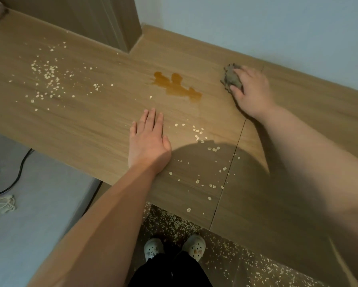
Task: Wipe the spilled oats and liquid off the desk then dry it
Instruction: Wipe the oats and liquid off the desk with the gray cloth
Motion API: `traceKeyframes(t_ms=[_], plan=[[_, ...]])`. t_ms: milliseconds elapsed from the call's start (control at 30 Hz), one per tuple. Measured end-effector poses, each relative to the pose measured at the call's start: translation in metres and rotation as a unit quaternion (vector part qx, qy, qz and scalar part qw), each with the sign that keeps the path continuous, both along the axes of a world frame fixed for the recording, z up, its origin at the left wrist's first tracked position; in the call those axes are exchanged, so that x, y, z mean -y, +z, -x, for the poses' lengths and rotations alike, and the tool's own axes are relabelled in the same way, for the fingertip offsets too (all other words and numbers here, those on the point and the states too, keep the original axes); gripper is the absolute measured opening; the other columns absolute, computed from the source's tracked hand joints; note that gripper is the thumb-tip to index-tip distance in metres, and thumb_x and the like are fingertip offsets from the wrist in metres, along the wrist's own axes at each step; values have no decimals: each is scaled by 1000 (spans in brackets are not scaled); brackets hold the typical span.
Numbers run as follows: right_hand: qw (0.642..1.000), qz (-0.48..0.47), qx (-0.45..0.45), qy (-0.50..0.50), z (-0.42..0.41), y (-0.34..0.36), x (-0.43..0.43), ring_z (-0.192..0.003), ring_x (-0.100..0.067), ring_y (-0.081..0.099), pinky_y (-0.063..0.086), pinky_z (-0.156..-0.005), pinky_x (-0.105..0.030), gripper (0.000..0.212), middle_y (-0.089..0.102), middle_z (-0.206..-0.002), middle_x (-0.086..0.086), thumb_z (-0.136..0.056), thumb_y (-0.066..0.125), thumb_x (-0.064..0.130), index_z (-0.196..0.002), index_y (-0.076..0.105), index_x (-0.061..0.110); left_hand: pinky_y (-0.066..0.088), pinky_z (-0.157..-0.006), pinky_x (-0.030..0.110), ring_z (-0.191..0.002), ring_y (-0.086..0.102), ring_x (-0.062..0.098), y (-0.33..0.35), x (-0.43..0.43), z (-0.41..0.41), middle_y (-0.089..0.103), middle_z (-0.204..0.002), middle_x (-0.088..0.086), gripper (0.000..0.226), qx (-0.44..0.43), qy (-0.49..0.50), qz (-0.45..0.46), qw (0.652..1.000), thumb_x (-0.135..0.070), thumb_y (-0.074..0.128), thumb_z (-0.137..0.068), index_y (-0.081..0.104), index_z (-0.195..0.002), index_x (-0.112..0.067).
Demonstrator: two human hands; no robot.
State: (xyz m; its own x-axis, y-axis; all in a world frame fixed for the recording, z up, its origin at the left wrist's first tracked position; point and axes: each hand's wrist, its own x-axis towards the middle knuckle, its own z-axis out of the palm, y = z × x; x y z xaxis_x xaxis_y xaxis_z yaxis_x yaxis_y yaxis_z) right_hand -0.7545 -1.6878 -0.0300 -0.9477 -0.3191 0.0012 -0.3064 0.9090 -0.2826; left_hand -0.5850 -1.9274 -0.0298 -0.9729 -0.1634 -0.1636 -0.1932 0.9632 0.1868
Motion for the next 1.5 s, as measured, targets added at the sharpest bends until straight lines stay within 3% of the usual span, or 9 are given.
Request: traceKeyframes(t_ms=[233, 500, 700, 800, 900, 1167, 1267, 1367, 1500], plan=[[988, -19, 8, 150, -74, 3, 12, -144, -22, 27, 0, -118, -41, 55, 32, -157, -3, -100, 48, 37, -150, 34, 19, 2, -122, 41, -151, -3, 17, -2, 2, 0, 3, -164, 2, 63, -8, -8, 14, 1000, -29, 31, -98, 11, -156, -17], [998, -34, -21, -40, -23, 2, -35, -150, -26, 11, 3, -120, -53, 52, 25, -160, -7, -100, 46, 33, -146, 39, 10, 2, -122, 40, -151, -1, 17, -5, 1, -1, 5, -164, 2, 61, -17, 0, 17, 1000, -27, 33, -99, 14, -156, -16], [991, -10, 14, 134, -99, -3, -26, -147, -19, 20, 1, -120, -42, 55, 26, -159, -1, -98, 50, 33, -149, 36, 16, 3, -123, 41, -151, -1, 17, -6, 3, -1, 6, -164, 2, 60, -23, -2, 18, 1000, -27, 32, -100, 14, -156, -15], [998, 59, 1, 17, -76, -5, -60, -145, -29, 28, 14, -117, -59, 51, 40, -152, -12, -94, 53, 31, -141, 48, 11, 2, -122, 40, -151, -1, 17, -6, 2, 0, 7, -164, 2, 60, -28, 1, 8, 1000, -26, 34, -99, 15, -156, -15], [986, 76, 1, -148, -72, -5, -71, -145, -27, 27, 14, -120, -52, 50, 36, -155, -9, -97, 54, 28, -143, 45, 12, 2, -122, 41, -151, 1, 17, -7, 2, -1, 8, -164, 3, 61, -33, 0, 6, 999, -25, 35, -99, 16, -156, -14], [995, 64, 57, 56, -171, 6, -18, -145, -11, 17, 3, -122, -39, 59, 21, -156, 10, -96, 56, 24, -150, 32, 18, 2, -123, 41, -151, 0, 17, -8, 2, -1, 8, -164, 3, 61, -37, 2, 3, 999, -26, 35, -99, 16, -156, -15], [995, 92, 24, -33, -132, 0, -54, -141, -29, 32, 22, -117, -54, 55, 37, -153, -12, -94, 56, 27, -144, 44, 8, 2, -123, 41, -151, 0, 17, -8, 2, -2, 8, -164, 3, 61, -38, 0, 3, 999, -26, 35, -99, 16, -156, -15], [979, 89, 14, -180, -116, 1, -67, -142, -30, 32, 19, -119, -47, 54, 38, -153, -14, -97, 56, 25, -146, 42, 8, 1, -123, 41, -151, 0, 17, -8, 2, -1, 8, -164, 3, 61, -39, 4, -3, 999, -26, 36, -99, 17, -156, -15], [992, 58, 32, -105, -167, 8, -20, -146, -21, 24, 11, -122, -41, 57, 30, -157, -1, -96, 51, 30, -149, 36, 15, 1, -123, 41, -151, 1, 17, -8, 2, -1, 8, -164, 3, 61, -39, 4, -4, 999, -25, 36, -99, 18, -156, -14]])
